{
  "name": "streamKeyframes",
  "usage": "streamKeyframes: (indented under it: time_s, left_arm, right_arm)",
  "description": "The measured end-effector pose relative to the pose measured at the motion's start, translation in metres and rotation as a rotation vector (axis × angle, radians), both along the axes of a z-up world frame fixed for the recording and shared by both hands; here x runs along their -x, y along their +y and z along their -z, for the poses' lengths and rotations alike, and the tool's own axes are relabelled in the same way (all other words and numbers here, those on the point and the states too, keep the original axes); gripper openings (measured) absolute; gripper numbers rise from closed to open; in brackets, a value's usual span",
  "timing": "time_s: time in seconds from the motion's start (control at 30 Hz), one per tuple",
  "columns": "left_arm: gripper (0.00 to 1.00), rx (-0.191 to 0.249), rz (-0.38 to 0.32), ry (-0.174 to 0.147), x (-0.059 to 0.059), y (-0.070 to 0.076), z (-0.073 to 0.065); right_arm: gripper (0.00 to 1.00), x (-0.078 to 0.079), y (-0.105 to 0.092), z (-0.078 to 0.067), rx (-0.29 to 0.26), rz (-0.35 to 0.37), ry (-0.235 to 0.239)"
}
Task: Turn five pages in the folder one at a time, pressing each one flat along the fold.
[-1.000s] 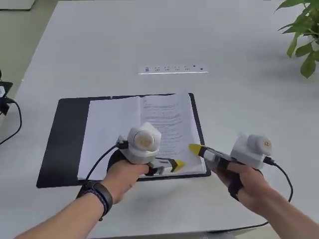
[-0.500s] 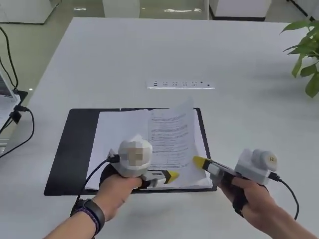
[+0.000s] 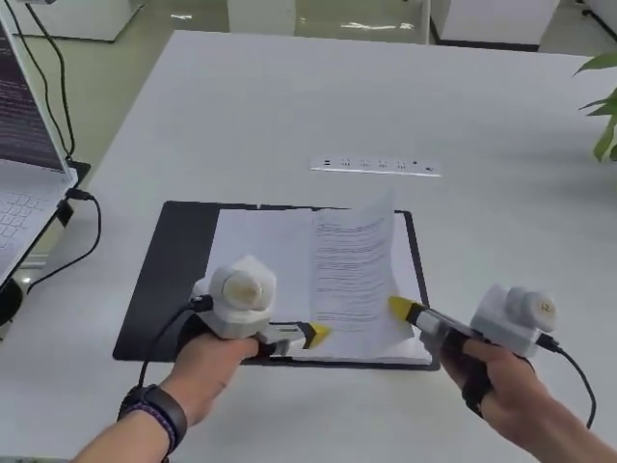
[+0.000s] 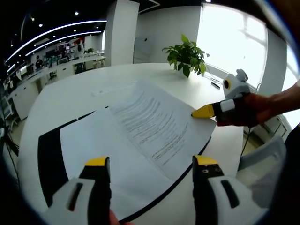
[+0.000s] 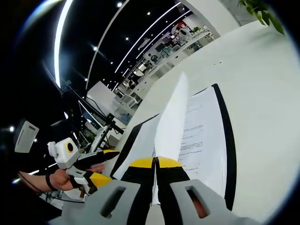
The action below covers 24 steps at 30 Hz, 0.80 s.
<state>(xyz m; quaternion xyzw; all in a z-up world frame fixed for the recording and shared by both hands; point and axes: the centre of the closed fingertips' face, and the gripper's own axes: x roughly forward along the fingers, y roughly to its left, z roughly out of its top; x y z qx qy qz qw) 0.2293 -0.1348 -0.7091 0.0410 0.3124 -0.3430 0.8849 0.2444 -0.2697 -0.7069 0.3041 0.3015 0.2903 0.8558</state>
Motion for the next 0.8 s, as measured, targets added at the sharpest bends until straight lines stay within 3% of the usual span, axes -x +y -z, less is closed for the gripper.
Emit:
streamKeyframes:
  time_s: [0.33, 0.8]
  left_arm:
    - [0.71, 0.016, -0.081, -0.012, 0.005, 0.040, -0.007]
    - [0.71, 0.010, -0.116, -0.035, 0.008, 0.077, -0.015]
  right_arm:
    - [0.00, -0.004, 0.018, -0.010, -0.003, -0.022, -0.022]
    - [0.00, -0.014, 0.059, -0.030, -0.020, -0.070, -0.055]
